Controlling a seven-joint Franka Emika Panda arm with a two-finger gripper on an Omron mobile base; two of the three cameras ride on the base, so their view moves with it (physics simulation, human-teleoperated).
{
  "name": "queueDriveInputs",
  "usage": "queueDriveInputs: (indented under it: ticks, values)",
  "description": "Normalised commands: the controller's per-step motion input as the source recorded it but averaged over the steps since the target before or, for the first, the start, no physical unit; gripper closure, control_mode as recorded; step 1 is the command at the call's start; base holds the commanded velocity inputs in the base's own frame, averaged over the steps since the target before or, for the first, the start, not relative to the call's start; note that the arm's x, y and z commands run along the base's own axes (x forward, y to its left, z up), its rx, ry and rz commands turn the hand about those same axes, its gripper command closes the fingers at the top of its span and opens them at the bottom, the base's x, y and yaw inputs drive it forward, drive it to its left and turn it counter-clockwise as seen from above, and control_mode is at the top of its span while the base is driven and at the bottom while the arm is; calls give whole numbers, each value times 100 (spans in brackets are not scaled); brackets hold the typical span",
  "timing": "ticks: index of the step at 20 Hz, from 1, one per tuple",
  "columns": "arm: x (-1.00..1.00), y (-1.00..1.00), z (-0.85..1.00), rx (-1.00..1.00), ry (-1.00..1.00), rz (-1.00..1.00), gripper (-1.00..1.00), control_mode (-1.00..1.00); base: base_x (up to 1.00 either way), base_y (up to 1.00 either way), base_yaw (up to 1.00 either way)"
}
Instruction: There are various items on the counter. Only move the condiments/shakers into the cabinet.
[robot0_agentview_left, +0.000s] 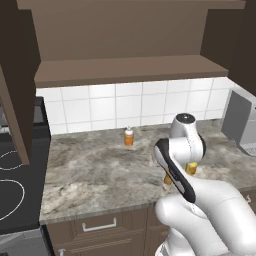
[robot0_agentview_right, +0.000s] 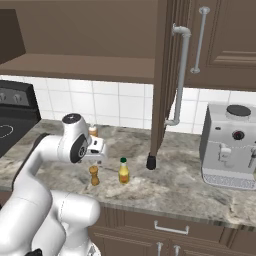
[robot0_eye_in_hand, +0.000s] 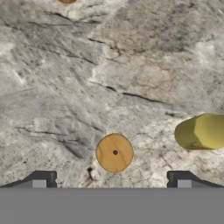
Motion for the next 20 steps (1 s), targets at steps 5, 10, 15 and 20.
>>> queueDriveInputs:
  ticks: [5, 10, 15, 20]
  values:
    - [0, 0, -19, 0, 0, 0, -100, -100, 0, 0, 0]
    - [0, -12, -13, 0, 0, 0, -100, -100, 0, 0, 0]
    - [-4, -11, -15, 0, 0, 0, -100, -100, 0, 0, 0]
    - [-7, -1, -17, 2, 0, 0, -100, -100, 0, 0, 0]
